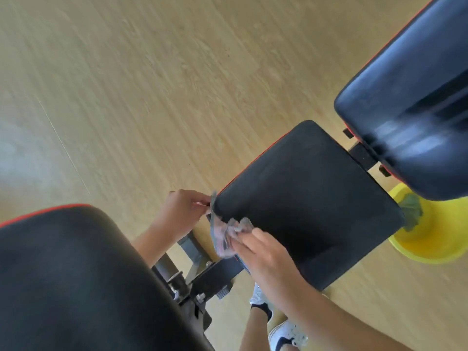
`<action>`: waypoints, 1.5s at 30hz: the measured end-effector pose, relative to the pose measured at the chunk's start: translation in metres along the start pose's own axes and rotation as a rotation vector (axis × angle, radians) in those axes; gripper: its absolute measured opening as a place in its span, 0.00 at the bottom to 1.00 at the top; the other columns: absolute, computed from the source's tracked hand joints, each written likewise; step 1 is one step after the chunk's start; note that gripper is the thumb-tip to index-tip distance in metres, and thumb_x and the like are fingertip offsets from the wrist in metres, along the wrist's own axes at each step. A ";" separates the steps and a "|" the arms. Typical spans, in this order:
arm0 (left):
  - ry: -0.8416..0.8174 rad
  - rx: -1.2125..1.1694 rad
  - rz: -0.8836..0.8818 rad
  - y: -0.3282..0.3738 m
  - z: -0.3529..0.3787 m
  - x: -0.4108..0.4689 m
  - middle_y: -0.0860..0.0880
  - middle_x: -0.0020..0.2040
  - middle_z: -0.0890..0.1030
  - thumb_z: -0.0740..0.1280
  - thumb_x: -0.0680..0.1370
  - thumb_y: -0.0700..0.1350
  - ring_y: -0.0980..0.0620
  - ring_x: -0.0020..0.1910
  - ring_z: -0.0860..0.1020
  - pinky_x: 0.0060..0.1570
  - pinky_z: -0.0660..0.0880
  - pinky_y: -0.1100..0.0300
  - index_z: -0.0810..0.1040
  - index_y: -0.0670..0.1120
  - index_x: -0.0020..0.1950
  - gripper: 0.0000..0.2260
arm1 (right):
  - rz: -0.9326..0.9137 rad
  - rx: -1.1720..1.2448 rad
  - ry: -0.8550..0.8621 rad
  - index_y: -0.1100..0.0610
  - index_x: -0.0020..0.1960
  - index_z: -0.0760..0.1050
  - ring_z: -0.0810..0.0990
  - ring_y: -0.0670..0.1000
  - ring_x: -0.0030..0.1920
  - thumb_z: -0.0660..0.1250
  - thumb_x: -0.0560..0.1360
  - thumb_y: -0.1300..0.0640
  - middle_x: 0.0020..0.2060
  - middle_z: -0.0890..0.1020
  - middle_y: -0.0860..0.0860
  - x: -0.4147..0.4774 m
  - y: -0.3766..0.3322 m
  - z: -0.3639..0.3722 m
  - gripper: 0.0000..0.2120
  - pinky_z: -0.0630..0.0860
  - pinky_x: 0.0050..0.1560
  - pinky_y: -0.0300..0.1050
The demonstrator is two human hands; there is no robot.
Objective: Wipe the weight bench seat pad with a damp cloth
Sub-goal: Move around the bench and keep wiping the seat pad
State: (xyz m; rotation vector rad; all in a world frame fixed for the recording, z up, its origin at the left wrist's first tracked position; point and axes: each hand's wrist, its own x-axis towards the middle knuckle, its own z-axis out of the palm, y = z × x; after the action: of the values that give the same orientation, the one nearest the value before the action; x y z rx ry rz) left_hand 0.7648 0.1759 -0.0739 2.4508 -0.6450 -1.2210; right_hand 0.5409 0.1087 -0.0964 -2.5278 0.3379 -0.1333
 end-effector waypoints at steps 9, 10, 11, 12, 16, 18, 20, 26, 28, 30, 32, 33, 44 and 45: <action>0.062 0.043 0.047 -0.004 0.007 0.000 0.66 0.34 0.83 0.75 0.75 0.40 0.68 0.38 0.83 0.35 0.71 0.79 0.84 0.56 0.46 0.10 | 0.647 -0.234 0.367 0.60 0.41 0.83 0.76 0.59 0.40 0.69 0.71 0.72 0.37 0.82 0.56 -0.002 0.137 -0.107 0.09 0.72 0.42 0.48; 0.060 0.060 0.055 -0.005 0.006 0.001 0.68 0.33 0.83 0.76 0.75 0.40 0.65 0.40 0.84 0.36 0.71 0.79 0.85 0.56 0.46 0.09 | 0.653 -0.190 0.366 0.59 0.44 0.83 0.75 0.57 0.42 0.69 0.72 0.70 0.39 0.82 0.55 -0.001 0.115 -0.086 0.08 0.72 0.44 0.46; 0.056 0.072 0.052 -0.004 0.005 0.000 0.71 0.32 0.83 0.76 0.75 0.41 0.64 0.40 0.84 0.36 0.72 0.79 0.85 0.56 0.47 0.09 | 0.565 -0.142 0.316 0.58 0.48 0.84 0.75 0.54 0.44 0.70 0.73 0.68 0.42 0.83 0.53 -0.011 0.085 -0.060 0.09 0.74 0.46 0.45; 0.049 0.070 0.048 -0.004 0.004 0.000 0.74 0.32 0.81 0.76 0.75 0.41 0.65 0.39 0.84 0.34 0.72 0.78 0.84 0.57 0.47 0.09 | 0.416 -0.096 0.212 0.59 0.52 0.83 0.75 0.53 0.45 0.70 0.73 0.66 0.44 0.84 0.52 -0.030 0.054 -0.037 0.09 0.77 0.46 0.46; 0.019 0.052 0.052 -0.006 0.003 -0.001 0.77 0.33 0.80 0.76 0.75 0.41 0.74 0.34 0.80 0.32 0.71 0.78 0.85 0.56 0.48 0.09 | 0.015 -0.098 -0.108 0.59 0.51 0.84 0.74 0.50 0.45 0.56 0.82 0.65 0.46 0.85 0.51 -0.118 0.042 -0.048 0.17 0.79 0.41 0.43; 0.025 0.050 0.068 -0.009 0.004 0.001 0.77 0.35 0.81 0.76 0.75 0.41 0.76 0.38 0.79 0.34 0.72 0.78 0.84 0.58 0.47 0.10 | 0.128 -0.173 -0.004 0.62 0.55 0.84 0.77 0.54 0.44 0.58 0.82 0.67 0.52 0.85 0.54 -0.122 0.093 -0.089 0.15 0.78 0.46 0.45; 0.028 0.047 0.060 -0.009 0.004 -0.001 0.77 0.36 0.81 0.76 0.75 0.42 0.76 0.39 0.80 0.35 0.72 0.80 0.84 0.58 0.47 0.10 | 0.385 -0.280 0.197 0.62 0.51 0.84 0.76 0.57 0.42 0.64 0.78 0.69 0.48 0.85 0.57 -0.100 0.146 -0.122 0.10 0.74 0.46 0.45; 0.015 0.068 0.062 -0.009 0.005 0.000 0.76 0.34 0.80 0.77 0.74 0.45 0.60 0.40 0.84 0.34 0.72 0.80 0.82 0.64 0.45 0.12 | 0.552 -0.072 0.211 0.58 0.52 0.84 0.81 0.58 0.48 0.63 0.81 0.64 0.46 0.84 0.55 -0.081 0.070 -0.058 0.10 0.80 0.52 0.53; 0.025 0.061 0.042 -0.006 0.004 0.000 0.75 0.34 0.81 0.77 0.74 0.45 0.67 0.40 0.84 0.32 0.72 0.78 0.83 0.63 0.44 0.11 | 0.330 0.026 0.040 0.59 0.51 0.84 0.83 0.56 0.43 0.53 0.85 0.62 0.43 0.84 0.53 -0.116 0.028 -0.043 0.20 0.81 0.43 0.50; 0.014 0.048 0.026 -0.009 0.006 0.002 0.74 0.33 0.81 0.76 0.74 0.45 0.68 0.38 0.83 0.32 0.73 0.75 0.82 0.63 0.44 0.11 | 0.108 -0.022 -0.097 0.60 0.46 0.85 0.79 0.52 0.37 0.46 0.85 0.65 0.37 0.82 0.51 -0.133 0.020 -0.046 0.27 0.77 0.39 0.43; 0.023 0.021 0.032 -0.008 0.007 0.001 0.73 0.33 0.82 0.76 0.74 0.44 0.65 0.37 0.84 0.31 0.74 0.73 0.84 0.61 0.45 0.10 | -0.011 -0.088 -0.159 0.59 0.39 0.83 0.72 0.50 0.35 0.47 0.82 0.68 0.32 0.78 0.50 -0.132 0.030 -0.048 0.28 0.70 0.38 0.40; 0.032 -0.012 0.036 -0.007 0.009 0.001 0.72 0.32 0.82 0.76 0.75 0.42 0.67 0.34 0.83 0.29 0.72 0.75 0.85 0.58 0.46 0.09 | -0.053 -0.103 -0.164 0.58 0.36 0.81 0.70 0.51 0.35 0.48 0.81 0.69 0.31 0.76 0.50 -0.126 0.034 -0.048 0.27 0.70 0.39 0.41; 0.119 -0.348 -0.069 -0.063 0.000 0.026 0.41 0.44 0.85 0.66 0.79 0.40 0.42 0.51 0.87 0.45 0.83 0.50 0.87 0.58 0.50 0.14 | 0.016 -0.026 -0.612 0.59 0.49 0.84 0.77 0.57 0.45 0.78 0.67 0.58 0.45 0.81 0.56 0.135 0.006 0.017 0.12 0.73 0.39 0.44; 0.241 -0.387 -0.105 -0.067 0.003 0.036 0.40 0.44 0.82 0.63 0.80 0.42 0.38 0.52 0.85 0.47 0.82 0.47 0.84 0.60 0.51 0.15 | 0.009 -0.058 -0.606 0.58 0.49 0.84 0.76 0.57 0.48 0.79 0.67 0.57 0.46 0.80 0.56 0.152 0.004 0.017 0.12 0.76 0.45 0.49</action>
State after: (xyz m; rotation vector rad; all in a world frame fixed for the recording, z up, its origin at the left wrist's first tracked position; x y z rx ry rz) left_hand 0.7981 0.2134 -0.1318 2.2711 -0.1925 -0.9578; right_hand 0.6887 0.0735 -0.1096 -2.4752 0.1073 0.6405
